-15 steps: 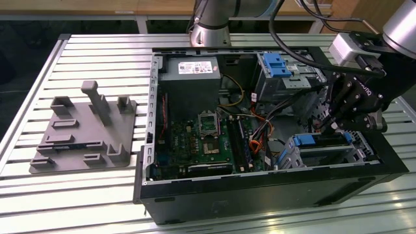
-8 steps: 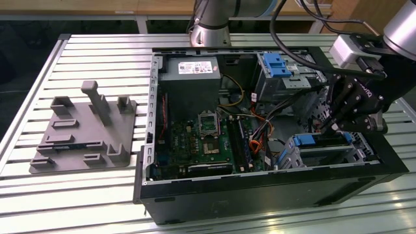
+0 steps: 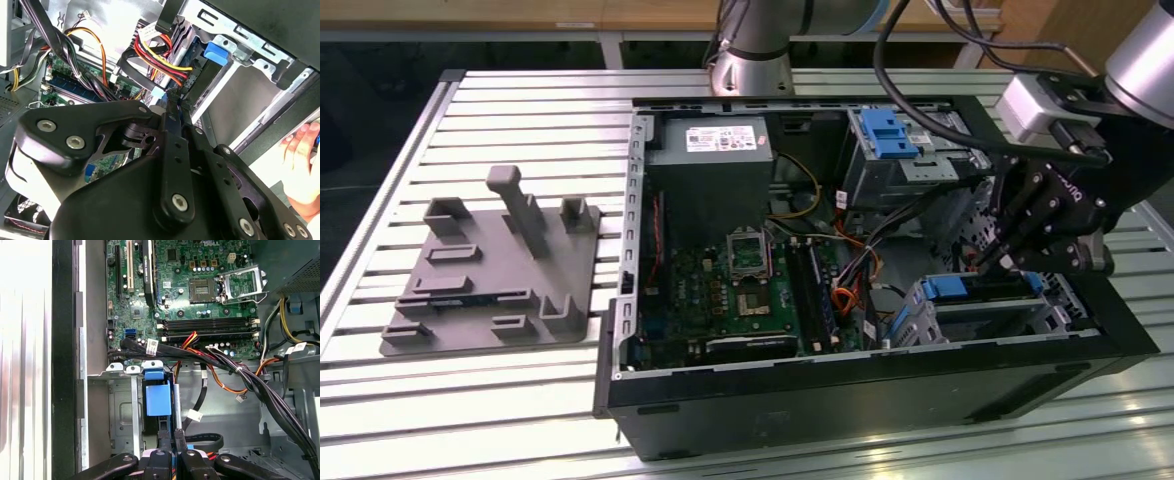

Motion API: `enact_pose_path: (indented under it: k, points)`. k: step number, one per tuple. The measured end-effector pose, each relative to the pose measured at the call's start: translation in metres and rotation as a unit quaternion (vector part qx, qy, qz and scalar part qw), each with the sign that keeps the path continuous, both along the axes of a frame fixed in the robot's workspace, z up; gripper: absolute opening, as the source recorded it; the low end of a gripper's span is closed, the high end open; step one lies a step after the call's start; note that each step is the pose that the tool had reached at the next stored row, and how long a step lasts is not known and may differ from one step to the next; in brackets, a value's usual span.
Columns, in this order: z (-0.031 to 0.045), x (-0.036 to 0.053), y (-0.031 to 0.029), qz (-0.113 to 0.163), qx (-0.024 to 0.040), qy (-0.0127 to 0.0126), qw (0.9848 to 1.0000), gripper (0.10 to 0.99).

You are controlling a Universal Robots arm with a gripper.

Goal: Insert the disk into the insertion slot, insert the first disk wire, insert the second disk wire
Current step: 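Insert the second disk wire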

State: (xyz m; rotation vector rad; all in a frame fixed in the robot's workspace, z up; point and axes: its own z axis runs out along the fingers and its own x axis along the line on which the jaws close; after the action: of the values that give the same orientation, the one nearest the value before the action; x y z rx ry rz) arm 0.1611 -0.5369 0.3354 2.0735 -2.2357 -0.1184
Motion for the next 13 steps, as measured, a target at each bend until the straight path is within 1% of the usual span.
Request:
enact_pose_path:
  k: [13]
  points:
    - [-0.0022, 0.0006, 0.0, 0.0, 0.0, 0.0, 1.0, 0.145]
